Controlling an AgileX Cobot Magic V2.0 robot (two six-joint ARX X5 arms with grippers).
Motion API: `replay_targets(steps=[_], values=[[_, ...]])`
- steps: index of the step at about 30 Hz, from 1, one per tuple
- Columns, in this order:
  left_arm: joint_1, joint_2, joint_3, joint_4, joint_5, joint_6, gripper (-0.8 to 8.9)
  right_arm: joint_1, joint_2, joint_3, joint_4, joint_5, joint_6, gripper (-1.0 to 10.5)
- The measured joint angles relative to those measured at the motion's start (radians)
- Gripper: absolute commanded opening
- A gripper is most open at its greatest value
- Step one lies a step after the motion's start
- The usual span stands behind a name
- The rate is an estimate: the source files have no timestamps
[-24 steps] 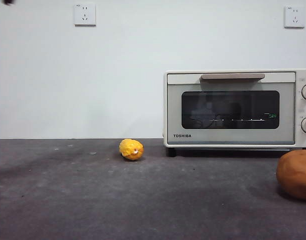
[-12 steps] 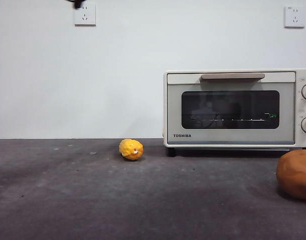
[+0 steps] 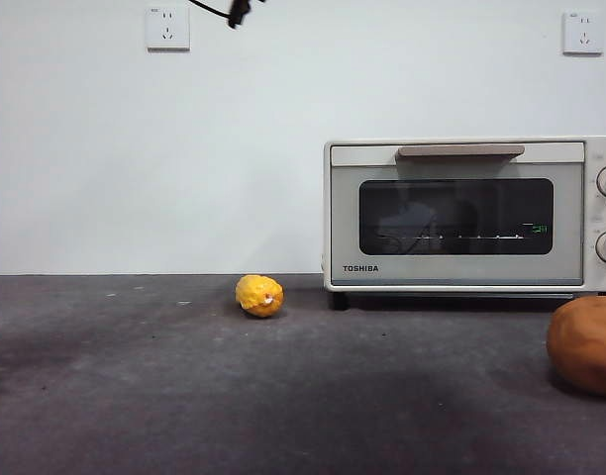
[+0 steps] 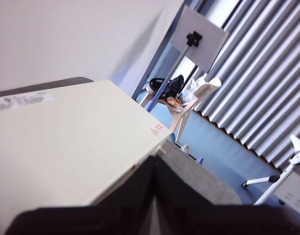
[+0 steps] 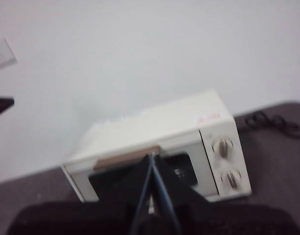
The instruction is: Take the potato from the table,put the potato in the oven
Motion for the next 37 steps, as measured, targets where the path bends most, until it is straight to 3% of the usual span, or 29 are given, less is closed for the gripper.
replay_targets(steps=[8,14,20,25,30,37], values=[[-0.04,0.176,0.182,-0.061,-0.074,0.111,-0.04,0.0,0.177,0.193,-0.177,0.032,-0.002,0.0],[-0.078,0.246,0.211,-0.093,-0.132,0.25,-0.05,0.0,0.272,0.363,-0.348,0.046,-0.048,0.0],[-0.156,0.249,0.212,-0.108,-0.344,0.568,-0.09,0.0,0.347,0.441,-0.395,0.046,-0.12,0.0],[-0.232,0.249,0.212,-0.108,-0.422,0.777,-0.1,0.0,0.367,0.441,-0.417,0.046,-0.148,0.0],[-0.268,0.253,0.212,-0.108,-0.492,0.874,-0.1,0.005,0.37,0.441,-0.426,0.037,-0.171,0.0],[-0.27,0.299,0.215,-0.113,-0.497,0.912,-0.1,0.032,0.369,0.441,-0.426,0.027,-0.201,0.0]])
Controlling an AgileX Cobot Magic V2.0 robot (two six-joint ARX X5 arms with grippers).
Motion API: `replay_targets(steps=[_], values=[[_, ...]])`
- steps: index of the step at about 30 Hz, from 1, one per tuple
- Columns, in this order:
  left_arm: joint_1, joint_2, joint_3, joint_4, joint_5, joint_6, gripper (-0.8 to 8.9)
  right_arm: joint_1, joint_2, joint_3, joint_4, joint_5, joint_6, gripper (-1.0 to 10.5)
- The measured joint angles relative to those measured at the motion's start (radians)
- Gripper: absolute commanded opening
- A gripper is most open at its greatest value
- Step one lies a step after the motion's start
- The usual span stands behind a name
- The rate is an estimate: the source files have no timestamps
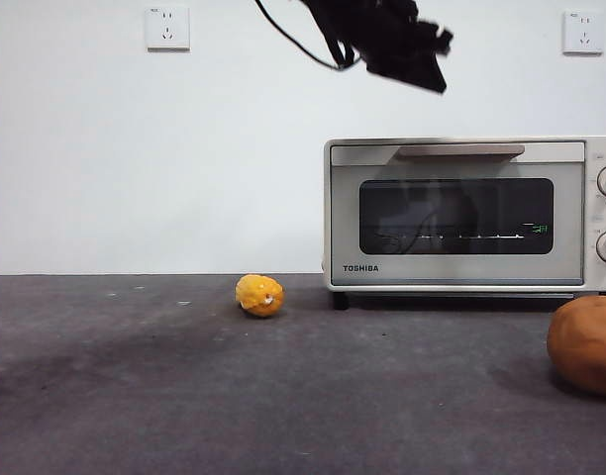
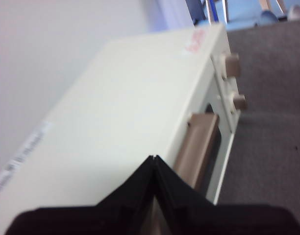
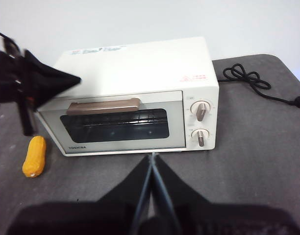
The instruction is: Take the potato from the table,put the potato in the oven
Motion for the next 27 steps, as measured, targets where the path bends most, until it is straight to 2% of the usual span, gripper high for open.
replay_targets(steps=[8,27], values=[[0.001,0.032,0.0,0.003,0.0,0.024,-0.1,0.006,0.0,0.0,-0.001,0.0,-0.01,0.0],[0.009,0.086,0.002,0.034,-0.01,0.024,-0.1,0.007,0.028,0.0,-0.004,0.001,-0.022,0.0]])
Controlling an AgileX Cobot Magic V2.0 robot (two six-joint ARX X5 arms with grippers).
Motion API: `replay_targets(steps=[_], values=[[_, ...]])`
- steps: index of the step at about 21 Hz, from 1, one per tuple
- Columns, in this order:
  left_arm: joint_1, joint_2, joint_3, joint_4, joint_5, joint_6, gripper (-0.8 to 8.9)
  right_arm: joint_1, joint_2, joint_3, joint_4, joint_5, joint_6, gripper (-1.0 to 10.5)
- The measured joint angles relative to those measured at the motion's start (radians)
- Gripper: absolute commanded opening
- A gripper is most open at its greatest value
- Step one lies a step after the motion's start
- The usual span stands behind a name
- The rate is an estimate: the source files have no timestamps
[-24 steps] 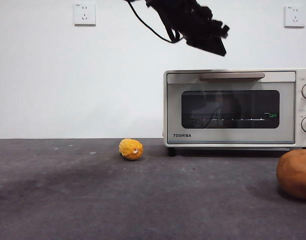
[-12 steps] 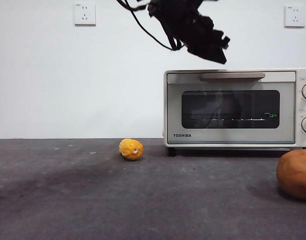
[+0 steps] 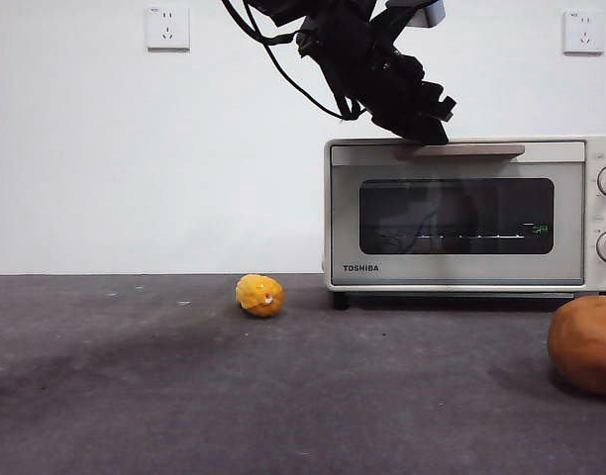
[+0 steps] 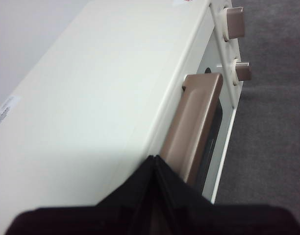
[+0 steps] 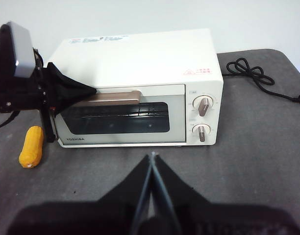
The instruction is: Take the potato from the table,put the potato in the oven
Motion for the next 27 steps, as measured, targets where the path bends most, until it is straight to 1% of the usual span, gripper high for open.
replay_targets(steps=[7,15,20,27], values=[[0.003,0.0,0.002,-0.013,0.02,-0.041,-0.1,0.0,0.003,0.0,0.005,0.0,0.0,0.0],[0.002,-0.005,0.017,-0.089,0.028,-0.069,-0.1,0.0,0.005,0.019,-0.001,-0.001,0.01,0.0],[-0.001,-0.011,0.022,-0.132,0.031,-0.105,-0.09,0.0,0.008,0.102,-0.048,-0.001,0.013,0.0],[-0.007,-0.018,0.025,-0.181,0.061,-0.161,-0.09,0.0,0.006,0.242,-0.15,0.0,0.013,0.0]])
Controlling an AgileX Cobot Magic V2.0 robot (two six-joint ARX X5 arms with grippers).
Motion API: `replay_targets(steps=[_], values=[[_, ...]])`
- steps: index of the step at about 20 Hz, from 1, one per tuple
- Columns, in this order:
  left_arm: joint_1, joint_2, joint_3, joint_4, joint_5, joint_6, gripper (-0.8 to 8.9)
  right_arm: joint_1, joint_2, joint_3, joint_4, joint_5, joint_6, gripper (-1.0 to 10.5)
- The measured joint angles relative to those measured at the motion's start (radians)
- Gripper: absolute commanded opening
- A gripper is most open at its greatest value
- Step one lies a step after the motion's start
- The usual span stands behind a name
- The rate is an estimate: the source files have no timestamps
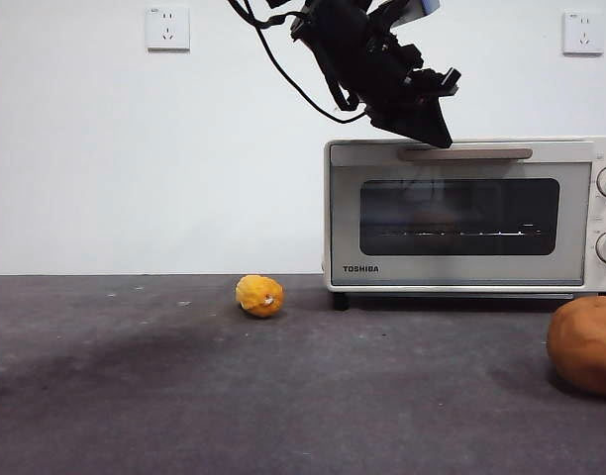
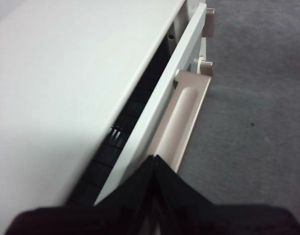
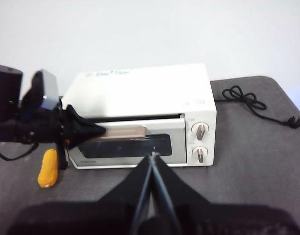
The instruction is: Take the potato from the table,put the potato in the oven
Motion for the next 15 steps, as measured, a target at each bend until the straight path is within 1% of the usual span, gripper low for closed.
replay_targets(steps=[8,15], values=[[-0.025,-0.008,0.003,-0.093,0.017,-0.079,-0.09,0.0,0.0,0.158,-0.119,0.0,0.0,0.0],[-0.054,-0.008,0.0,-0.193,0.03,-0.121,-0.09,0.0,0.0,0.219,-0.214,0.017,0.0,0.0]])
